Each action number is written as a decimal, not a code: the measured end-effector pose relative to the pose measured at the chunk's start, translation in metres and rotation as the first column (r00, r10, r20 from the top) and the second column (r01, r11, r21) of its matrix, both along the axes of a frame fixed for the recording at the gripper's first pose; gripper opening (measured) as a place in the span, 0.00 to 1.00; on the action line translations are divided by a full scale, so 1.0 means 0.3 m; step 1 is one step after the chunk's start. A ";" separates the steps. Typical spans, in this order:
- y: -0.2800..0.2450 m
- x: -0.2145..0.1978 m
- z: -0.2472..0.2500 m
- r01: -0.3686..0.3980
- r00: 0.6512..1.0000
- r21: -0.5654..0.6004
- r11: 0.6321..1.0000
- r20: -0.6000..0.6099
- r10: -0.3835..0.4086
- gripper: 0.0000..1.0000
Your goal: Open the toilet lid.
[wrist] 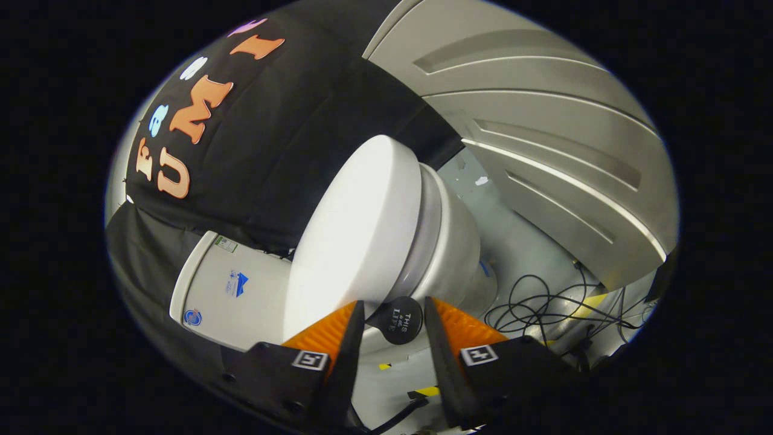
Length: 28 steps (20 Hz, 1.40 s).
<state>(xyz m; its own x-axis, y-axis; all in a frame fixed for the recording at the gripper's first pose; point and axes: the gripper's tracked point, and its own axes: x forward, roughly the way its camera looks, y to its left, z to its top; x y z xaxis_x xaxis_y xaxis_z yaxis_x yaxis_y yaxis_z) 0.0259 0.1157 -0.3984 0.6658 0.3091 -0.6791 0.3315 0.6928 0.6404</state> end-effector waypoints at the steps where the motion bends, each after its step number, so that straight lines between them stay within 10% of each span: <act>1: 0.002 -0.017 -0.011 -0.001 1.000 0.013 1.000 -0.019 0.001 0.58; 10: 0.005 0.005 0.048 0.073 0.997 0.175 0.982 0.014 -0.077 0.09; 28: 0.010 0.088 0.218 0.093 0.981 -0.083 0.992 0.180 -0.077 0.08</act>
<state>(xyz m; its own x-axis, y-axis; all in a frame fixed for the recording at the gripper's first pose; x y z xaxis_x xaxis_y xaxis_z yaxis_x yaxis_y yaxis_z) 0.0522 0.1189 -0.3330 0.7987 0.1889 -0.5713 0.2789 0.7250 0.6297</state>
